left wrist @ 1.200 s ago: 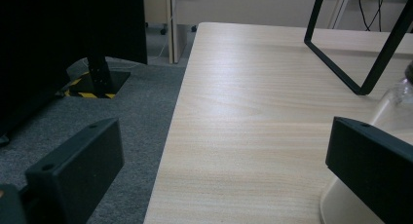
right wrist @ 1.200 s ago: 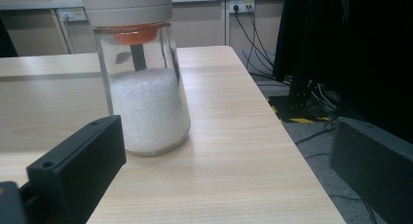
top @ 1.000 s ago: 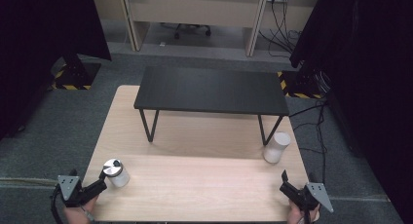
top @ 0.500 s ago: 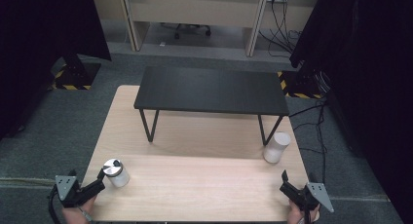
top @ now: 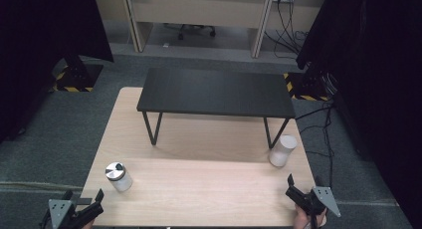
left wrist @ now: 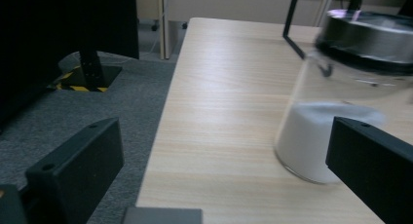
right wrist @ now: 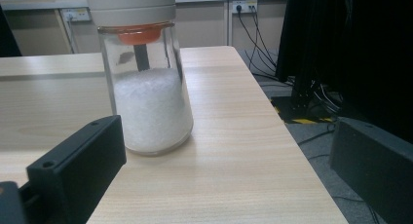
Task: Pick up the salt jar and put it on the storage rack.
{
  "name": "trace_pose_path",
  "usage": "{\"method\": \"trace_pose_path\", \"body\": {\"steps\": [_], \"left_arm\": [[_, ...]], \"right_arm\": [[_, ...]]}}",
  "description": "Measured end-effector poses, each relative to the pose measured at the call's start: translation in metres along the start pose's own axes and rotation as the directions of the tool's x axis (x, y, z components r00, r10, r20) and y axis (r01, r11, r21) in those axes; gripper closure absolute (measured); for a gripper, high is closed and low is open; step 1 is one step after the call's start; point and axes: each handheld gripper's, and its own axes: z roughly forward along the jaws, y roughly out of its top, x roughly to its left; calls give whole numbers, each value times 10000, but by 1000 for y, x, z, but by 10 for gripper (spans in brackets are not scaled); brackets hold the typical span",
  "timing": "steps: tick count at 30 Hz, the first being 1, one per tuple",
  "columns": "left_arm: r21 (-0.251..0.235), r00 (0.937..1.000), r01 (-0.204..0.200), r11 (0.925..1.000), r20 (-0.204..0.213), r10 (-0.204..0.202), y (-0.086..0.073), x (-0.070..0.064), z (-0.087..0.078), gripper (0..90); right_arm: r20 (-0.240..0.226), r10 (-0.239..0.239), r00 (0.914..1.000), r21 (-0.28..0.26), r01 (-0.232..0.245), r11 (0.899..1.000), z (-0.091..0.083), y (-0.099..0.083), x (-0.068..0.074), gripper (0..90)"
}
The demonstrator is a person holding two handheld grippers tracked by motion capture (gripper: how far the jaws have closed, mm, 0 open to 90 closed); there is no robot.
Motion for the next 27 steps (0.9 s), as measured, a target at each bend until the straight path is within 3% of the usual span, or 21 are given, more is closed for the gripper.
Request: {"method": "trace_pose_path", "body": {"steps": [4,10,14,27], "left_arm": [[-59,9988,-139,9999,460,142,2,-4,-5,0],[100,9955,-373,9993,877,363,6,-15,1,0],[184,9927,-253,9995,1181,230,7,-20,9,1],[252,9870,-434,9987,1557,390,12,-33,28,6]], "right_arm": [[-15,11,10000,4,-11,10000,0,0,0,3],[-19,25,10000,-9,-25,10000,0,0,0,3],[-26,28,10000,-17,-28,10000,0,0,-1,3],[-19,16,10000,-68,-17,10000,-1,-1,-1,3]]}}
